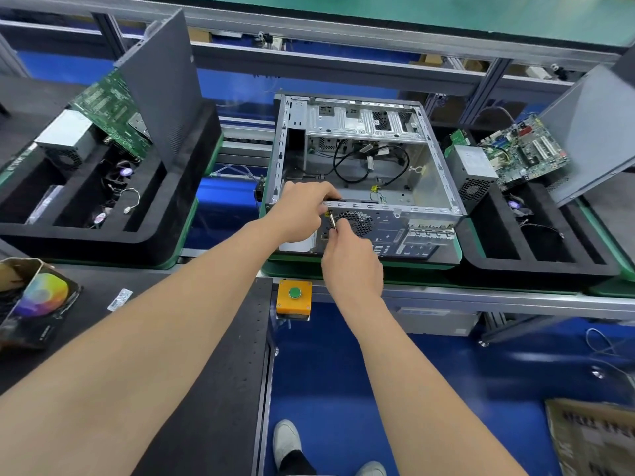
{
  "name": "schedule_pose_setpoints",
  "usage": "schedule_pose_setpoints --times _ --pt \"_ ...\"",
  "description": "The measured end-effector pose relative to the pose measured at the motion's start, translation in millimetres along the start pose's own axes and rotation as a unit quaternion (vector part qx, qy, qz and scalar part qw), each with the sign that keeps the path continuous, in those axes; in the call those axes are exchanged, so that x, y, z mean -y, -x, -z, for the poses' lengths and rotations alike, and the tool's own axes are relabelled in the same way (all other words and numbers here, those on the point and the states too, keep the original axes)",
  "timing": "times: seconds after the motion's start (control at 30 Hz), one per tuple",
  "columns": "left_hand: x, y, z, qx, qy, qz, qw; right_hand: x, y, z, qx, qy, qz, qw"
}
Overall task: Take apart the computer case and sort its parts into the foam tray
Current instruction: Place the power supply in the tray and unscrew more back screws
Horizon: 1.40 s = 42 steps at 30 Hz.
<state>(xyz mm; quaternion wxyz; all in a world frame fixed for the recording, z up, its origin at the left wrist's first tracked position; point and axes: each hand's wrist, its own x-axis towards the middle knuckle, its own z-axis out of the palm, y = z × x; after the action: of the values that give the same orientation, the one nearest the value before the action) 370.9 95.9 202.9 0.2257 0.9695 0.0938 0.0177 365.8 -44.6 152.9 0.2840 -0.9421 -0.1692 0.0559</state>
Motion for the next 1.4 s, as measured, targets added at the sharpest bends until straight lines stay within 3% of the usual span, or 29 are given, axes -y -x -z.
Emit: schedule_pose_setpoints --times 0.03,0.1,0.2,0.27,0.3,0.37,0.43,0.57,0.7,0.73,0.77,0.83,0.9,1.07,1.13,1.2,1.23,1.3,1.4 --pt "0 0 0 0.000 0.002 0.001 1.000 0 0 -2 -0.030 0.060 0.013 0.998" --pt "0 0 0 0.002 0.011 0.002 1.000 -2 -1 -6 -0.060 0.067 0.013 0.996" --pt "0 1 1 0.003 0.018 0.003 1.000 -5 -3 -5 -0.043 -0.055 0.007 0.998" --pt "0 1 1 0.001 0.020 0.006 1.000 -5 -6 0 0.028 -0.207 -0.051 0.977" --pt "0 1 1 0.000 0.020 0.006 1.000 -5 -9 1 0.080 -0.303 -0.112 0.943" --pt "-1 2 1 -0.003 0.016 0.008 1.000 -5 -11 5 0.191 -0.492 -0.210 0.823" --pt "0 1 1 -0.005 0.012 0.009 1.000 -8 -12 5 0.250 -0.602 -0.224 0.724" --pt "0 1 0 -0.009 0.009 0.009 1.000 -14 -9 3 0.297 -0.737 -0.209 0.570" --pt "0 1 0 -0.008 0.007 0.006 1.000 -16 1 -4 0.340 -0.839 -0.211 0.368" --pt "0 1 0 -0.007 0.006 0.005 1.000 -14 3 -7 0.345 -0.855 -0.201 0.332" --pt "0 1 0 -0.006 0.005 0.003 1.000 -12 4 -9 0.339 -0.864 -0.194 0.317" --pt "1 1 0 -0.007 0.005 0.000 1.000 -7 3 -11 0.313 -0.864 -0.190 0.345" --pt "2 0 -1 -0.011 0.008 -0.004 1.000 -4 1 -11 0.285 -0.839 -0.199 0.420" --pt "3 1 -2 -0.005 -0.018 -0.017 1.000 -1 0 -5 0.197 -0.646 -0.196 0.711" --pt "4 1 -1 0.007 -0.033 -0.028 0.999 2 1 -2 0.127 -0.489 -0.149 0.850" --pt "5 1 1 0.020 -0.040 -0.034 0.998 5 2 0 0.042 -0.286 -0.086 0.954" --pt "5 2 3 0.023 -0.041 -0.036 0.998 6 2 0 0.004 -0.192 -0.059 0.980" --pt "5 2 5 0.023 -0.034 -0.039 0.998 4 1 -1 -0.053 -0.067 -0.030 0.996" --pt "7 4 3 0.023 0.018 -0.028 0.999 1 -1 0 -0.070 -0.048 -0.018 0.996"
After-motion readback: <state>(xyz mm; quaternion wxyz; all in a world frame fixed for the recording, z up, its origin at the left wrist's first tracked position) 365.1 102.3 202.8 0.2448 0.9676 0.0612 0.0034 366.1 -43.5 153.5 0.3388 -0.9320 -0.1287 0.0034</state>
